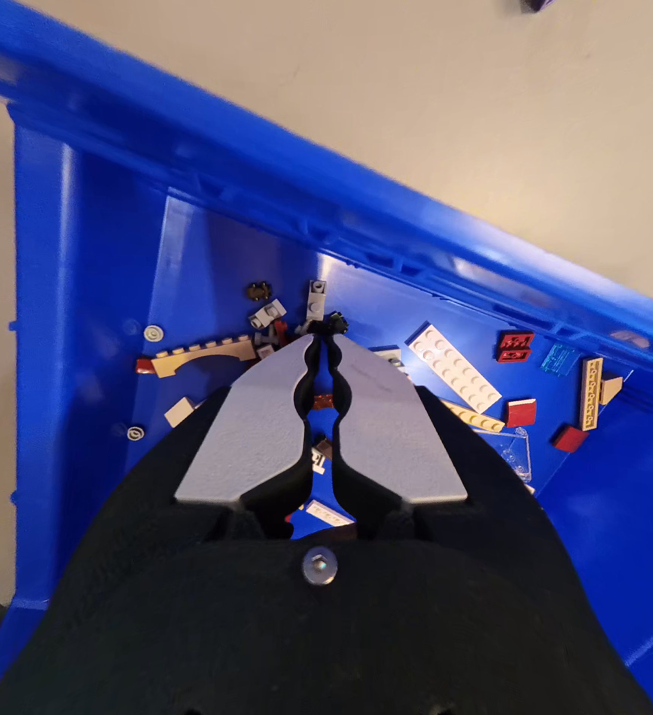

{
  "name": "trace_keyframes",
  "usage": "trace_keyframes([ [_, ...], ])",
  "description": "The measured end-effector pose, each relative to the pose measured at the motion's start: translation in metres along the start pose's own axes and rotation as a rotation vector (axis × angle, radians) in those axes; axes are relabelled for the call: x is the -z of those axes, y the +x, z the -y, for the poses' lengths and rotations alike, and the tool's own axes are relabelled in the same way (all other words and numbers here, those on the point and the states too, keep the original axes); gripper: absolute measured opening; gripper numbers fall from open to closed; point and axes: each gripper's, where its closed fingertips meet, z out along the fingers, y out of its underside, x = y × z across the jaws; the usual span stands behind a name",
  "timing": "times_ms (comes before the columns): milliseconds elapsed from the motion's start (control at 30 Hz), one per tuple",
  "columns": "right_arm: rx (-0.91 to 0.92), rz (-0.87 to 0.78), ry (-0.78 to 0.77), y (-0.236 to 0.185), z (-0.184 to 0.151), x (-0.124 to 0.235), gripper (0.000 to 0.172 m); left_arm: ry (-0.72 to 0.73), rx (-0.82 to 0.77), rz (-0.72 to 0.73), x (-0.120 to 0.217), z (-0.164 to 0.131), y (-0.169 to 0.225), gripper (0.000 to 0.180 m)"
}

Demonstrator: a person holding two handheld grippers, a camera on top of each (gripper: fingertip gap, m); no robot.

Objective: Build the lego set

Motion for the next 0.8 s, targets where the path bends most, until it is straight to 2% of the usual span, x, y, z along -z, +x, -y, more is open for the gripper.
trace_keyframes([
  [567,-0.02,-0.003,0.026,0.0,0.002,-0.002,0.001,-0.006,-0.012,0.002,-0.001,-0.001,0.001,0.059],
  [800,-0.025,-0.018,0.07,0.003,0.005,0.01,0.0,-0.006,-0.013,0.001,-0.001,-0.001,0.001,0.059],
])
